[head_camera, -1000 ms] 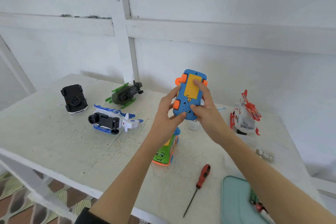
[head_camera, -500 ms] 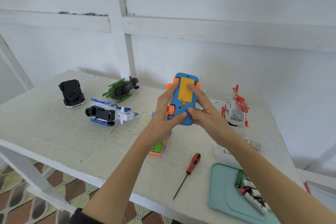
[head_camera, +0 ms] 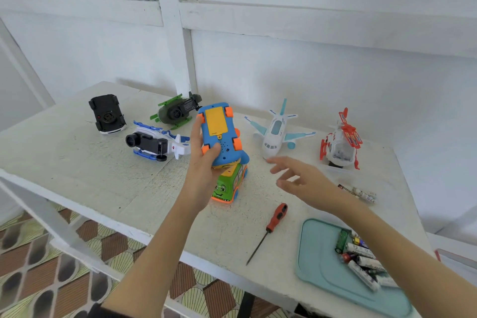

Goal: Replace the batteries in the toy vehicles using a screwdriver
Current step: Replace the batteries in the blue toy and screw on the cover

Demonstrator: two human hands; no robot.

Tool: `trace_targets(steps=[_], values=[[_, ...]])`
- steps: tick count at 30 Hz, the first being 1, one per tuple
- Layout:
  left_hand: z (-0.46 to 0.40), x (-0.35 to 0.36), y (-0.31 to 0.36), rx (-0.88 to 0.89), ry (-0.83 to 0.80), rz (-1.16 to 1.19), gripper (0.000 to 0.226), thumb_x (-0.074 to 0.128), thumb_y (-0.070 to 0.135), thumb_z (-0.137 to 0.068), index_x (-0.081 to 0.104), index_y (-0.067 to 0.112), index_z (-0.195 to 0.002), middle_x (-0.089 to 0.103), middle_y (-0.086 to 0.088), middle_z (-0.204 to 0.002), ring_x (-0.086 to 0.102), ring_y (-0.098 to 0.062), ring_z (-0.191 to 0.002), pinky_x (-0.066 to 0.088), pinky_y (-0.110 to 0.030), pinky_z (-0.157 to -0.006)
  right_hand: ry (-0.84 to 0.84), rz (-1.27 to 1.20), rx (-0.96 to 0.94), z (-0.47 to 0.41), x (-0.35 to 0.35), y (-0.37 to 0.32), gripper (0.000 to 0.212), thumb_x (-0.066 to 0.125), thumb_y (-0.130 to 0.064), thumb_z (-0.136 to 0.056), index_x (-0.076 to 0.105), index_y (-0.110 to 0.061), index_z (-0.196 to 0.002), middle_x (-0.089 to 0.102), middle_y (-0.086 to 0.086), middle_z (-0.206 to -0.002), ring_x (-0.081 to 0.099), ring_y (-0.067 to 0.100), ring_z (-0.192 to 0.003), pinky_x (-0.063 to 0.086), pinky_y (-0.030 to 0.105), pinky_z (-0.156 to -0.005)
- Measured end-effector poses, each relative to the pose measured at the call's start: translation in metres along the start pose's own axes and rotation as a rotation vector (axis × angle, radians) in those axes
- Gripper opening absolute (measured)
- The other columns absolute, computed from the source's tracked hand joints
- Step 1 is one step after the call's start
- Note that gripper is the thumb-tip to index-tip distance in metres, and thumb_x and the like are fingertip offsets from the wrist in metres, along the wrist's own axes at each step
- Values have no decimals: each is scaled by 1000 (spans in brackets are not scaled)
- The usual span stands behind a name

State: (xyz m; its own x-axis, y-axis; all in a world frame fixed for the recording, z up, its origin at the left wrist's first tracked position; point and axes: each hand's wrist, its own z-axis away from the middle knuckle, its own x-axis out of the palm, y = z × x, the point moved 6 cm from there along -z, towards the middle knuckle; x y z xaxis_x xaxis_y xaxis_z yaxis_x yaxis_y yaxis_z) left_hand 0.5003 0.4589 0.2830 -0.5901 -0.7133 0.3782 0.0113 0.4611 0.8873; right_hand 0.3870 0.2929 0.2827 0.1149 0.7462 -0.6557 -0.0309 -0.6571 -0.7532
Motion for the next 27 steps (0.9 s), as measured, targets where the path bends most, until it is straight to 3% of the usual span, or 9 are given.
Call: trace_targets(steps=[3,6,11,15,17,19,23,27], values=[[-1,-3,0,-13,37,30,70,45,2,-97,19,37,-152,56,-11,-139,56,-32,-125,56,-45,-89,-238,348,-37,-1,19,15,37,64,-13,-84,59,-32,-115,52,-7,-112,48,7,-98,41,18,-84],[-1,-7,-1,-17,59,9,80,53,9,-87,17,39,-152,47,-12,-147,57,-31,-125,55,-45,-90,-377,555,-79,2,40,23,33,69,-18,-79,65,-27,-110,53,-6,-114,42,13,-103,39,32,-91],[-3,-9,-5,-36,89,6,81,66,7,-85,27,48,-143,44,-8,-148,61,-28,-119,57,-43,-83,-400,695,-101,3,54,27,32,65,-25,-83,64,-32,-114,50,-7,-117,37,13,-109,34,30,-88],[-4,-6,-9,-85,114,77,64,47,14,-97,23,46,-147,58,6,-134,67,-20,-108,59,-44,-82,-371,728,-131,-1,58,32,24,63,-23,-84,65,-29,-108,52,-10,-115,37,12,-109,32,29,-86],[-6,-6,-10,-96,132,79,60,39,14,-102,18,42,-151,57,9,-133,68,-18,-105,57,-46,-86,-339,627,-108,-5,53,33,21,62,-18,-86,65,-24,-105,57,-8,-112,42,12,-105,36,29,-88],[-7,-7,-11,-107,135,74,60,38,16,-103,16,42,-152,56,9,-134,68,-18,-104,56,-47,-87,-272,366,-47,-9,38,30,14,64,-12,-86,65,-19,-97,64,-6,-101,53,10,-95,41,26,-86],[-10,-8,-10,-106,134,81,64,42,13,-101,18,44,-151,53,5,-141,68,-19,-106,54,-48,-88,-114,-182,51,-10,-6,-1,11,64,-6,-84,63,-15,-90,71,5,-84,65,16,-78,49,23,-69],[-13,-9,-16,-93,142,43,70,52,8,-96,24,45,-149,46,-1,-149,62,-26,-117,58,-38,-77,34,-314,-9,-17,-41,-38,7,62,-8,-86,64,-13,-91,69,1,-72,61,13,-61,46,18,-55]])
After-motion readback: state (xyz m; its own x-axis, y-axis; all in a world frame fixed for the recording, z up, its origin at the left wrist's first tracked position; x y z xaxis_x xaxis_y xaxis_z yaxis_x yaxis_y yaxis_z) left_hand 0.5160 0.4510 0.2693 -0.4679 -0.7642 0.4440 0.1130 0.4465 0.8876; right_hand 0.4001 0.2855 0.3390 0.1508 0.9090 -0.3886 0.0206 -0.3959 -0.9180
